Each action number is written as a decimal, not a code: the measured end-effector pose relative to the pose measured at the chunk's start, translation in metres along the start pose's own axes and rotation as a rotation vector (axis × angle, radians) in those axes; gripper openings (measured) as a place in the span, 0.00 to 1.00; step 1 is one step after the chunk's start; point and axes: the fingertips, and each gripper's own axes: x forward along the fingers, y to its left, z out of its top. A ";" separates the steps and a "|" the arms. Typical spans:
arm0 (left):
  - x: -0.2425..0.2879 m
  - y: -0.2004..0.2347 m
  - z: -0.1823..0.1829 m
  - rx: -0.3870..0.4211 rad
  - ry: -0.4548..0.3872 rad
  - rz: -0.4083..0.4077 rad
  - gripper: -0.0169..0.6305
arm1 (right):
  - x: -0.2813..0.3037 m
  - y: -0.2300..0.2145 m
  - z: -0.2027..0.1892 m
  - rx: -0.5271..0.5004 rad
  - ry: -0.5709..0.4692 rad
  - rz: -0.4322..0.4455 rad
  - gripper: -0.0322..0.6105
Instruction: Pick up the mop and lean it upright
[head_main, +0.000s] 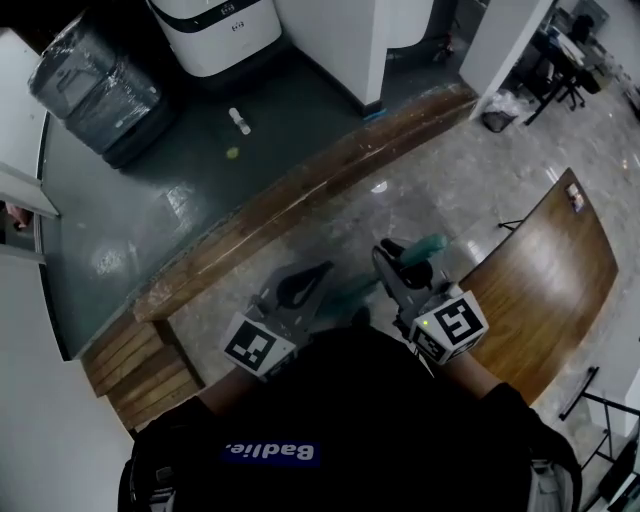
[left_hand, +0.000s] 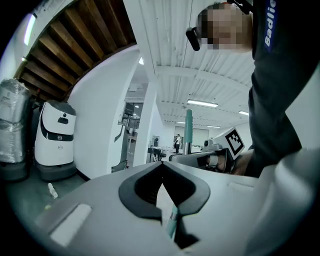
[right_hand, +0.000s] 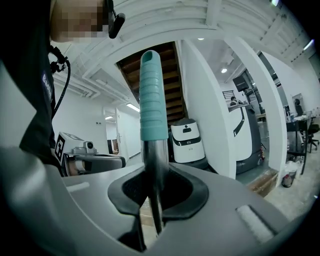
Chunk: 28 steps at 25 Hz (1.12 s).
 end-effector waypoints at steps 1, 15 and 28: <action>0.007 -0.001 0.001 0.002 0.002 0.002 0.06 | 0.001 -0.007 0.002 -0.008 -0.002 0.010 0.15; 0.079 0.028 0.000 -0.017 0.000 -0.085 0.06 | 0.011 -0.105 0.026 -0.083 -0.021 -0.106 0.15; 0.162 0.142 0.039 -0.049 -0.064 -0.332 0.06 | 0.075 -0.183 0.080 -0.079 -0.021 -0.393 0.14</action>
